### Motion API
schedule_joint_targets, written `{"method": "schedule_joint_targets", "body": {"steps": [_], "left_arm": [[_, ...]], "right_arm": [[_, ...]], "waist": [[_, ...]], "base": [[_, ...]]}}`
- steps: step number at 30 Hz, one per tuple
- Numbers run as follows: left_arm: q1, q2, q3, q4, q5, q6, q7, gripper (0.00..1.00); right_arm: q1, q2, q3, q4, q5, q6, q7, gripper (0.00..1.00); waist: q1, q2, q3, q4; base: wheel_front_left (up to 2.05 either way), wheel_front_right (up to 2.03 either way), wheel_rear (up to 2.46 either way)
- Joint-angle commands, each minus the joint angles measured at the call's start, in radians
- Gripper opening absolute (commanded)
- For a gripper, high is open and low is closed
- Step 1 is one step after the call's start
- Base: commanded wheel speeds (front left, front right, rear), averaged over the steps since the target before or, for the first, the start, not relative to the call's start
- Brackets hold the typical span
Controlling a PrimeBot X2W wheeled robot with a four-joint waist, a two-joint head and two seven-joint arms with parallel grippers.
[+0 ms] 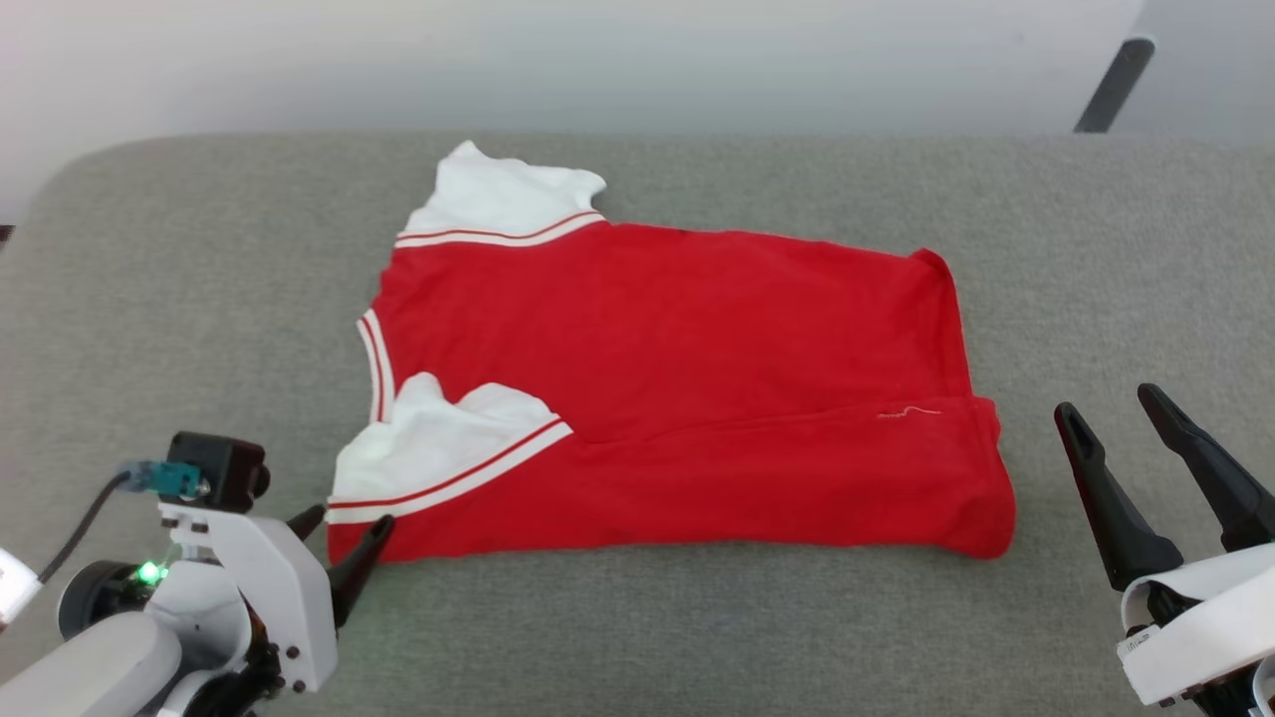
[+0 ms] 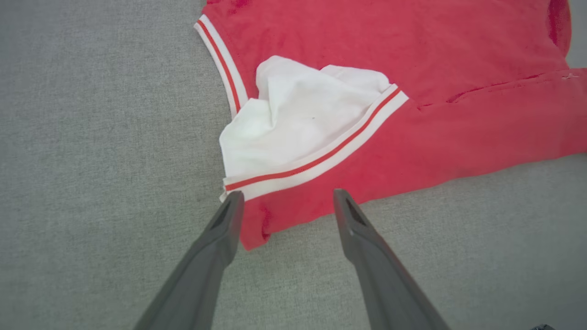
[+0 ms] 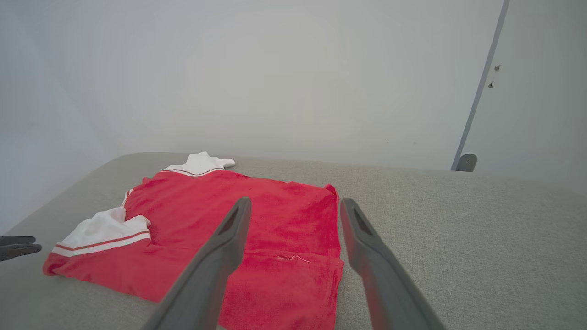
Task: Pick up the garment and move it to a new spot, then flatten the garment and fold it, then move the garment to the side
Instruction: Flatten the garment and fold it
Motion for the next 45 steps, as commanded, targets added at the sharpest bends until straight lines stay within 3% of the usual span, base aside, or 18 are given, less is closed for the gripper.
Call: {"method": "schedule_joint_targets", "body": {"steps": [1, 15, 16, 17, 19, 20, 33, 45], "left_arm": [[-0.005, -0.008, 0.004, 0.019, -0.016, 0.0, 0.012, 1.0], [-0.041, -0.057, -0.015, 0.2, -0.07, -0.01, 0.124, 0.99], [-0.043, -0.067, -0.015, 0.211, -0.078, -0.018, 0.13, 0.85], [-0.046, -0.076, -0.015, 0.222, -0.084, -0.022, 0.134, 0.64], [-0.048, -0.095, -0.02, 0.245, -0.093, -0.032, 0.147, 0.12], [-0.048, -0.104, -0.021, 0.256, -0.1, -0.036, 0.153, 0.0], [-0.077, -0.17, -0.041, 0.319, -0.108, -0.092, 0.175, 0.0], [-0.099, -0.184, -0.045, 0.294, -0.084, -0.082, 0.17, 0.0]], "right_arm": [[0.016, 0.013, -0.01, -0.015, -0.008, -0.001, 0.007, 1.0], [0.023, 0.045, -0.034, -0.034, -0.018, -0.001, 0.01, 1.0], [0.02, 0.043, -0.038, -0.033, -0.024, -0.001, 0.005, 1.0], [0.017, 0.041, -0.04, -0.031, -0.027, -0.001, 0.001, 1.0], [0.013, 0.047, -0.044, -0.025, -0.028, -0.001, -0.006, 1.0], [0.011, 0.047, -0.044, -0.023, -0.029, -0.001, -0.008, 1.0], [-0.014, 0.055, -0.053, -0.013, -0.035, -0.001, 0.023, 1.0], [-0.017, 0.065, -0.052, -0.02, -0.029, -0.001, 0.05, 1.0]], "waist": [[0.0, 0.0, 0.038, -0.035], [0.0, 0.0, 0.11, -0.077], [0.0, 0.0, 0.114, -0.076], [0.0, 0.0, 0.117, -0.075], [0.0, 0.0, 0.121, -0.073], [0.0, 0.0, 0.123, -0.071], [0.0, 0.0, 0.138, -0.05], [0.0, 0.0, 0.139, -0.042]], "base": [[0.0, 0.0, 0.0], [0.0, 0.0, 0.0], [0.0, 0.0, 0.0], [0.0, 0.0, 0.0], [0.0, 0.0, 0.0], [0.0, 0.0, 0.0], [0.0, 0.0, 0.0], [0.0, 0.0, 0.0]]}}
